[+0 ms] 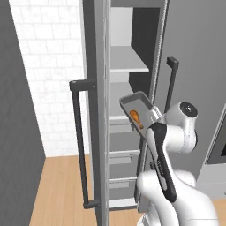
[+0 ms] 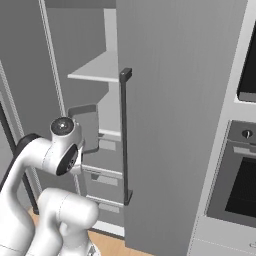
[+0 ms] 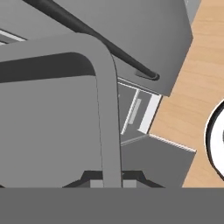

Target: Take the meat container that has the chicken drumstick and place it on the second highest rack of the freezer. Then take the vegetable container that has the carrot and broccoli and place it on the highest rack of the freezer.

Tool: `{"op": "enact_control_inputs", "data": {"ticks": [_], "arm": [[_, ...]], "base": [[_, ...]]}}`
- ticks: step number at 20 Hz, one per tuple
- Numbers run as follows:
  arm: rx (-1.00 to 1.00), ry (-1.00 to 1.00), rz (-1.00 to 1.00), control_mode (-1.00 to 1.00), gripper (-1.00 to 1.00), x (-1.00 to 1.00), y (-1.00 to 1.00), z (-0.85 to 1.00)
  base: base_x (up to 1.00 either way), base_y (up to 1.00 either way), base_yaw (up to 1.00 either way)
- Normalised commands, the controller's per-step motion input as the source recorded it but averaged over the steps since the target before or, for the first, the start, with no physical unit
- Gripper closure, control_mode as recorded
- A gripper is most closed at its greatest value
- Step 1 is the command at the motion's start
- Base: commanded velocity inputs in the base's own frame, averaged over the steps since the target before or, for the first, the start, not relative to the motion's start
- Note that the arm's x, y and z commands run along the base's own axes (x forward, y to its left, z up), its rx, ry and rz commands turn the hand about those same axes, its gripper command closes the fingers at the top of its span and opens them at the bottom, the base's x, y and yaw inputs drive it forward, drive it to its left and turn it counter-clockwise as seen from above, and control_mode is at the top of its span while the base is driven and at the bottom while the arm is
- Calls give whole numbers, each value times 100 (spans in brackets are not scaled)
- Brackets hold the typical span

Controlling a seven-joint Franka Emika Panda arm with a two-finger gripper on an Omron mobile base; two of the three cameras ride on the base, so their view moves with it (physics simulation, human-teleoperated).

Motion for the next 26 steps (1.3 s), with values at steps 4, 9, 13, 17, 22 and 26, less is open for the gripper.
{"op": "enact_control_inputs", "data": {"ticks": [4, 9, 13, 17, 22, 26], "arm": [[0, 0, 2, -100, 100, 20, 1, 0], [0, 1, 5, -100, 100, 56, 16, 0], [0, 2, 3, -100, 100, 67, 13, 0], [0, 1, 1, -100, 100, 68, -1, 0], [0, 0, 0, -100, 100, 68, -1, 0], [0, 0, 0, -100, 100, 61, 0, -3]], "base": [[0, 0, 0], [0, 0, 0], [0, 0, 0], [0, 0, 0], [0, 0, 0], [0, 0, 0]]}}
